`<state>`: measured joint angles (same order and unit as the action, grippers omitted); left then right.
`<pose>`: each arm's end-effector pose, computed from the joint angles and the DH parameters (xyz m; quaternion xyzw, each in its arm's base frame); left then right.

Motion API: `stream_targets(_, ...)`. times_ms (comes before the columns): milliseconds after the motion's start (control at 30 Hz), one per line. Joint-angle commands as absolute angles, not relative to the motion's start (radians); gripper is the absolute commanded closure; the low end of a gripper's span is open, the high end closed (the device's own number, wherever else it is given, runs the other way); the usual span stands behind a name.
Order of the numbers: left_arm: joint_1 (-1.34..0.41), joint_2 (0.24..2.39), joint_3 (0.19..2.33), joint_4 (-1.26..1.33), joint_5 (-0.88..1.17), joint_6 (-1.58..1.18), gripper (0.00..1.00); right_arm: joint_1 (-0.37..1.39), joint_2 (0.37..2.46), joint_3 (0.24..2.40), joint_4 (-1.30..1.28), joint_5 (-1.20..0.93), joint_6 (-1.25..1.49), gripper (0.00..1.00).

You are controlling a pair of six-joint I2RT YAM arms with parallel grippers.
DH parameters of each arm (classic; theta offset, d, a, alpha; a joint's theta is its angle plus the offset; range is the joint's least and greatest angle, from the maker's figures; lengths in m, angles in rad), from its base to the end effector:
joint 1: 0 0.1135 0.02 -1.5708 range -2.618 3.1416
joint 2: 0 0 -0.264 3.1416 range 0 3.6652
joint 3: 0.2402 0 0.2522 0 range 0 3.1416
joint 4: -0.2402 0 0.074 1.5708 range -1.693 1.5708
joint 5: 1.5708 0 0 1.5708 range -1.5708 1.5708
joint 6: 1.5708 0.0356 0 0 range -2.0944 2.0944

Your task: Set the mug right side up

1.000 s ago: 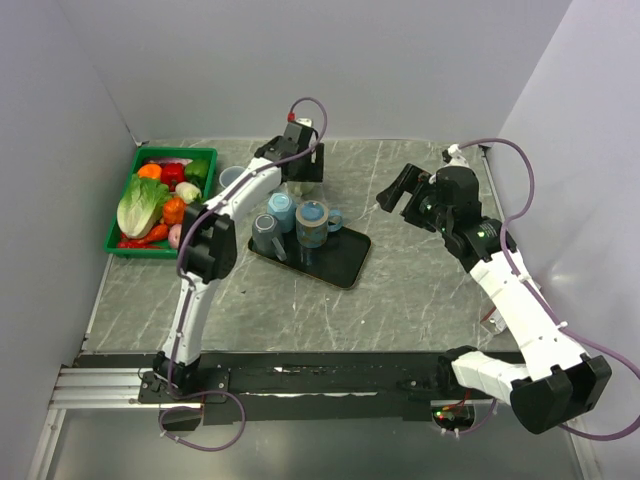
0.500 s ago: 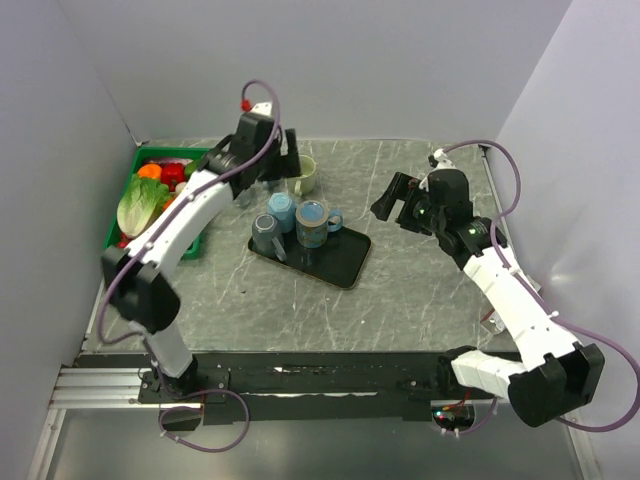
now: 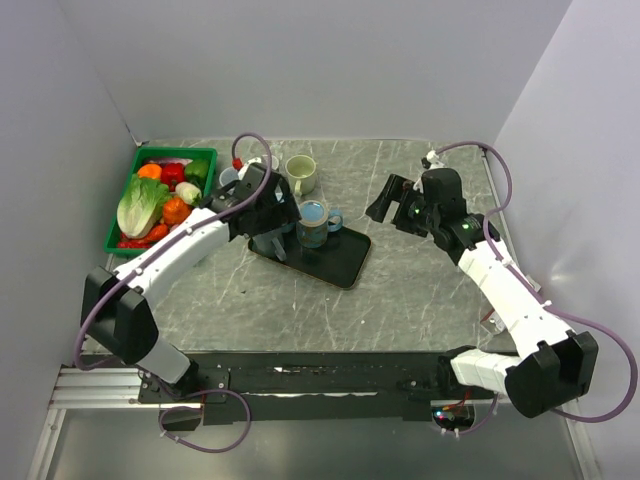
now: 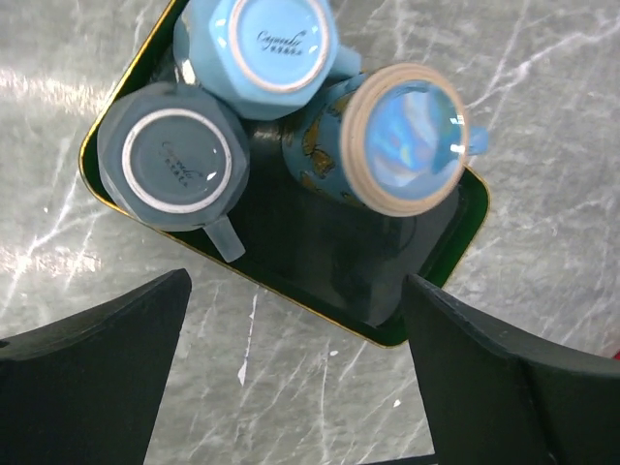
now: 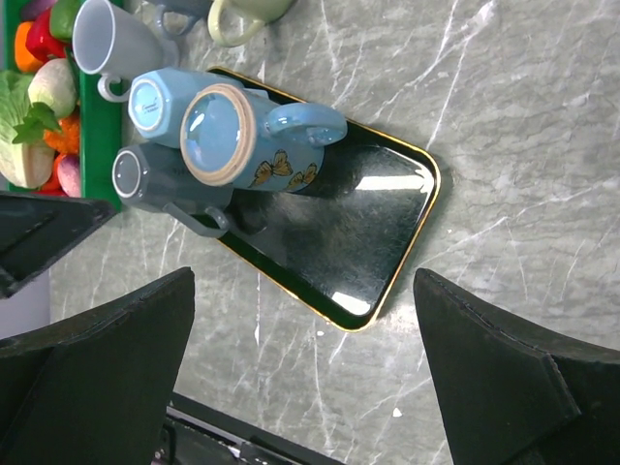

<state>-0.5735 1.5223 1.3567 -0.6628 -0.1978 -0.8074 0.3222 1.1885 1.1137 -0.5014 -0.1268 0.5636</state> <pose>0.2830 -0.1744 0.3157 -0.1438 0.9168 -0.1590 0.3369 0.2470 0.0872 0.3404 0.0756 0.8744 0.2543 0.4063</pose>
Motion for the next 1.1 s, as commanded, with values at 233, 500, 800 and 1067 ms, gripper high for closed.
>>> stream_targets(233,-0.584,1.667,1.321,-0.62,-0.321,-0.977,0.19,0.316,1.137,1.08,-0.497,-0.109,0.568,0.0)
stream_targets(500,-0.584,1.724,1.292,-0.594,-0.327,-0.977,0.38,0.314,1.131,1.081,-0.517,-0.087,0.549,0.0)
stream_targets(800,-0.584,1.749,1.281,-0.558,-0.325,-0.991,0.53,0.313,1.143,1.089,-0.522,-0.084,0.535,0.0)
stream_targets(1067,-0.586,1.775,1.304,-0.572,-0.345,-0.968,0.88,0.311,1.154,1.104,-0.526,-0.083,0.529,0.0)
